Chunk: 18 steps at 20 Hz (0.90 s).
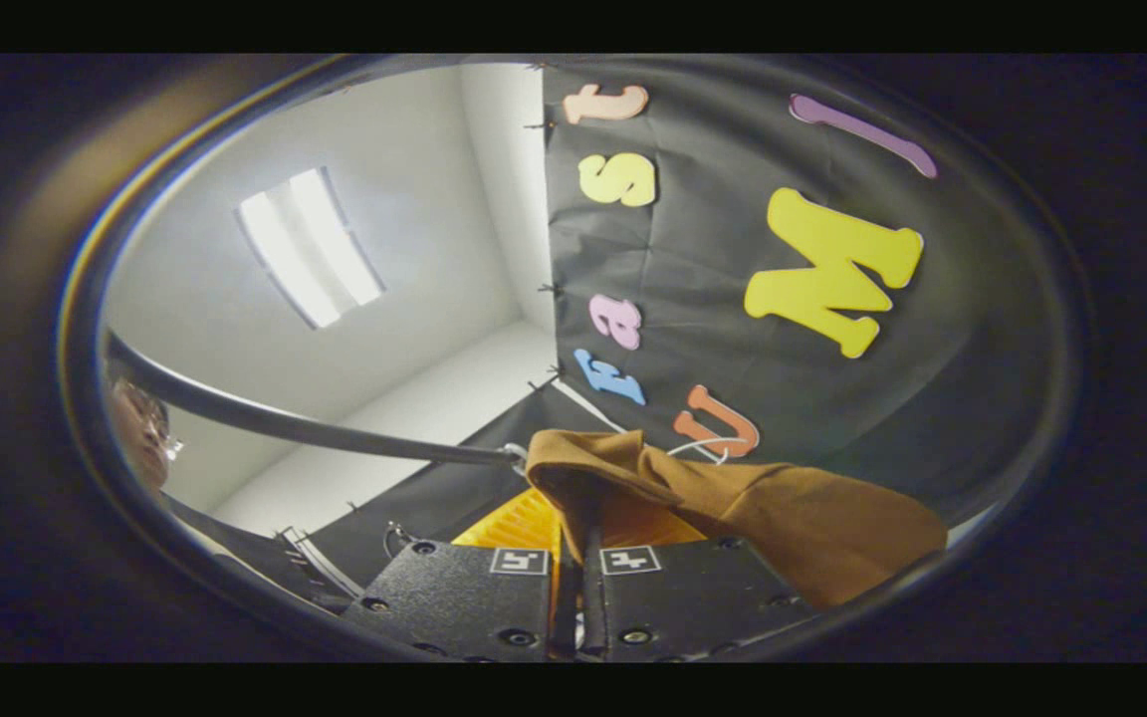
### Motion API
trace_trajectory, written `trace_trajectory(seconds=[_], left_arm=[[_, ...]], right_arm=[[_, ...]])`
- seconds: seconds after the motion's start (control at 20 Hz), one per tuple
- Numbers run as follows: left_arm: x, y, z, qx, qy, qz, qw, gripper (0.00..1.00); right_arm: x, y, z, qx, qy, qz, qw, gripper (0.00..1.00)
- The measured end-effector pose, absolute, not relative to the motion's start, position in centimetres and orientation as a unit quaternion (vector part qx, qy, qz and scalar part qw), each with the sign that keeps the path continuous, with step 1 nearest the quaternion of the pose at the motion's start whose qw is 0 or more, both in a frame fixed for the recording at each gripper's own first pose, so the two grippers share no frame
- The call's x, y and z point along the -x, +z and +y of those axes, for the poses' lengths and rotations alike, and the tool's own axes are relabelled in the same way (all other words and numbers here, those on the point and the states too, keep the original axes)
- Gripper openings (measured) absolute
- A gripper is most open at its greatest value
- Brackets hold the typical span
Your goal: Grasp the clothes on the hanger with both hands and then place them into the laundry hamper below.
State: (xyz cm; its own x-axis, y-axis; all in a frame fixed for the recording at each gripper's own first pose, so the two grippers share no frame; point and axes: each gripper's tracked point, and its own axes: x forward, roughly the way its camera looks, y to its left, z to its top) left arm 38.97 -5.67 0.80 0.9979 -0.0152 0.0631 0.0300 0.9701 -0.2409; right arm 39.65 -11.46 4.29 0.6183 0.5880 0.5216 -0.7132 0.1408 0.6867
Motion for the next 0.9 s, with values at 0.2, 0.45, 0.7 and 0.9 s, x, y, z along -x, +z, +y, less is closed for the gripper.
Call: trace_trajectory(seconds=[0.2, 0.45, 0.7, 0.9], left_arm=[[-40.1, 2.3, -4.3, 0.125, -0.005, -0.035, 0.992, 0.04], [-41.6, 2.3, -3.7, 0.110, -0.020, -0.023, 0.993, 0.05], [-42.3, 0.9, -4.0, 0.143, -0.016, -0.009, 0.990, 0.05], [-42.5, -3.0, -4.3, 0.174, -0.026, 0.025, 0.984, 0.05]], right_arm=[[-40.6, 4.9, -13.5, -0.516, 0.415, -0.080, 0.745, 0.05], [-42.5, 4.0, -15.7, -0.512, 0.385, -0.078, 0.764, 0.05], [-43.7, 2.6, -15.9, -0.484, 0.346, -0.066, 0.801, 0.05], [-45.1, 1.7, -16.6, -0.522, 0.342, -0.052, 0.779, 0.06]])
